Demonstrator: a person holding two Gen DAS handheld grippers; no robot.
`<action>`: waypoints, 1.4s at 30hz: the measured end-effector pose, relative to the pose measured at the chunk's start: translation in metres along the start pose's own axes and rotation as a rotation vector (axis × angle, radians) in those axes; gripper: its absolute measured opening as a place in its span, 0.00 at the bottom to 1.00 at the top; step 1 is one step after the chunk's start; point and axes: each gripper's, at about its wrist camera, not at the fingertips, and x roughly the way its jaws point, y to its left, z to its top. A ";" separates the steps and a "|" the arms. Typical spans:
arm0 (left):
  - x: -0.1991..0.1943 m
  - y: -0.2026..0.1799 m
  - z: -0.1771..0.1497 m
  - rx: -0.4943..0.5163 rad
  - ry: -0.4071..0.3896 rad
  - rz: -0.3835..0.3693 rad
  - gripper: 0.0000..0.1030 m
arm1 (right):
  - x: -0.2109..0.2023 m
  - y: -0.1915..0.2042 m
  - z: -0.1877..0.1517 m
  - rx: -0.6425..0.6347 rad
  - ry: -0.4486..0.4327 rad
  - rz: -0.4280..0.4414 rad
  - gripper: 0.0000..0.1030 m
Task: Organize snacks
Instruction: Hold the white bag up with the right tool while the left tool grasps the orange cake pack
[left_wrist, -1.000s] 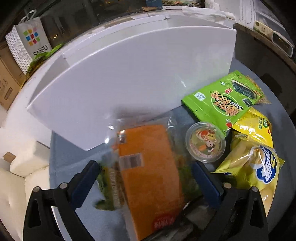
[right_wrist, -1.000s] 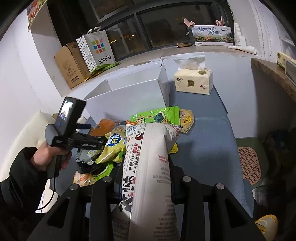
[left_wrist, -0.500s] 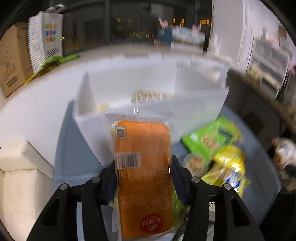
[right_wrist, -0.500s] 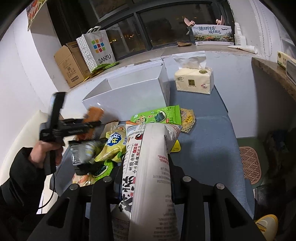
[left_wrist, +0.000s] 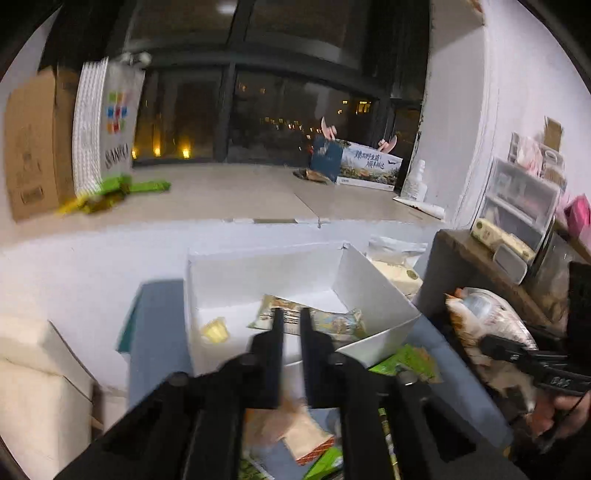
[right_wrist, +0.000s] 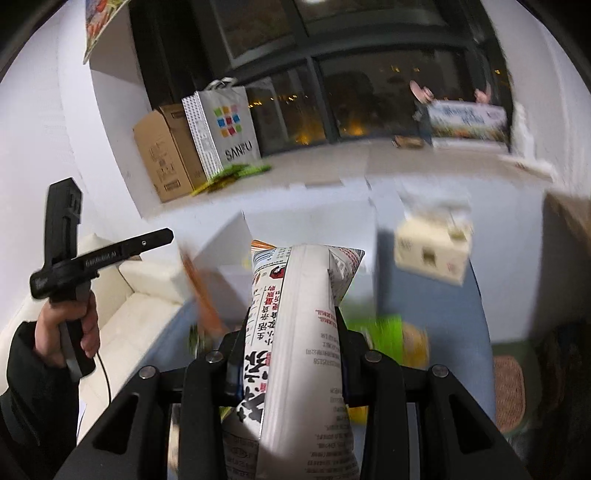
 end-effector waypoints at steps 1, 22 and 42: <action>0.003 0.002 -0.001 -0.016 0.019 -0.003 0.03 | 0.010 0.002 0.012 -0.003 0.003 -0.009 0.37; 0.054 0.071 -0.105 0.391 0.478 -0.120 1.00 | 0.026 0.033 -0.009 -0.074 0.064 0.054 0.37; 0.095 0.062 -0.135 0.653 0.627 -0.306 0.96 | 0.047 0.027 -0.040 -0.040 0.154 0.047 0.37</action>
